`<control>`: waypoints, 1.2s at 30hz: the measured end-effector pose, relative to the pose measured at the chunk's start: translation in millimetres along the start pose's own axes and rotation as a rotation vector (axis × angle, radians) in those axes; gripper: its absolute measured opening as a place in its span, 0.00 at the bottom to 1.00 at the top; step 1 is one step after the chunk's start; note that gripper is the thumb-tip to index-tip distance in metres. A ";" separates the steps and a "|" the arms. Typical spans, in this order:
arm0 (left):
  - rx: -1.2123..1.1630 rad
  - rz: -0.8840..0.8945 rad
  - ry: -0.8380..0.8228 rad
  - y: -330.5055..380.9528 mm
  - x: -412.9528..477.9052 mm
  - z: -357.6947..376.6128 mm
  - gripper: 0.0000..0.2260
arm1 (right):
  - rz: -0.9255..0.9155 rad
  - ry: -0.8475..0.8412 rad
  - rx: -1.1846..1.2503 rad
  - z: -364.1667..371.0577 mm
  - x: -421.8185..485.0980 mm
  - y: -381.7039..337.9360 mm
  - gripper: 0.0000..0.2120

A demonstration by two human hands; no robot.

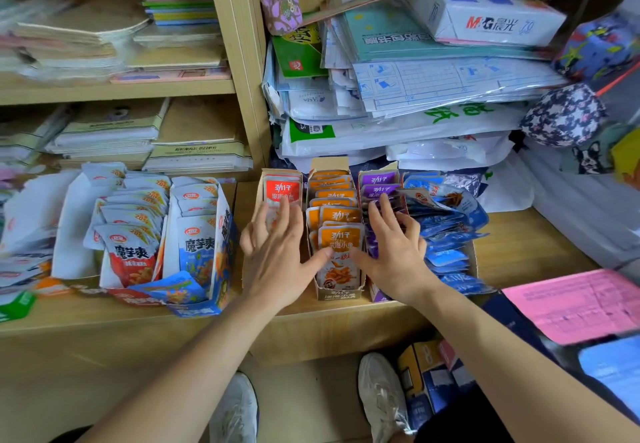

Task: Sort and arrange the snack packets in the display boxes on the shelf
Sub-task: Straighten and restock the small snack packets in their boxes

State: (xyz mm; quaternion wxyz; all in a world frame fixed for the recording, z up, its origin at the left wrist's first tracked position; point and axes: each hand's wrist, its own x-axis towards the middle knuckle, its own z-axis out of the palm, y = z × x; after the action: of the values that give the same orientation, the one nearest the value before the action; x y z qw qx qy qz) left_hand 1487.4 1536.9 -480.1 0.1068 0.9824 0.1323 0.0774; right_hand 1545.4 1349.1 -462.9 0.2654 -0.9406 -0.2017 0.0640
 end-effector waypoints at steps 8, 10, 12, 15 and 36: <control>-0.030 0.078 0.022 -5.2 5.3 -0.8 0.36 | -0.064 -0.040 -0.140 0.4 3.3 4.6 0.37; -0.034 0.073 0.057 -8.0 6.5 -3.3 0.38 | -0.061 0.038 -0.162 -2.3 4.0 4.3 0.39; -0.050 0.089 0.058 -6.8 9.1 -4.7 0.42 | -0.100 0.102 -0.196 -3.7 5.4 1.9 0.41; -0.010 0.188 0.035 -3.1 13.7 -3.0 0.41 | -0.190 0.077 -0.269 -1.2 11.1 -6.2 0.39; 0.097 0.275 0.226 -21.3 -1.9 8.6 0.31 | -0.445 -0.024 -0.453 4.5 27.0 -9.8 0.36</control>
State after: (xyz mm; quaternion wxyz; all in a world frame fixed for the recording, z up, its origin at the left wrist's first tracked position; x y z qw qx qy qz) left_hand 1481.9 1554.8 -493.6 0.0322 0.9803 0.0115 0.1946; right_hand 1565.6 1370.0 -462.0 0.0544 -0.9078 -0.4146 -0.0312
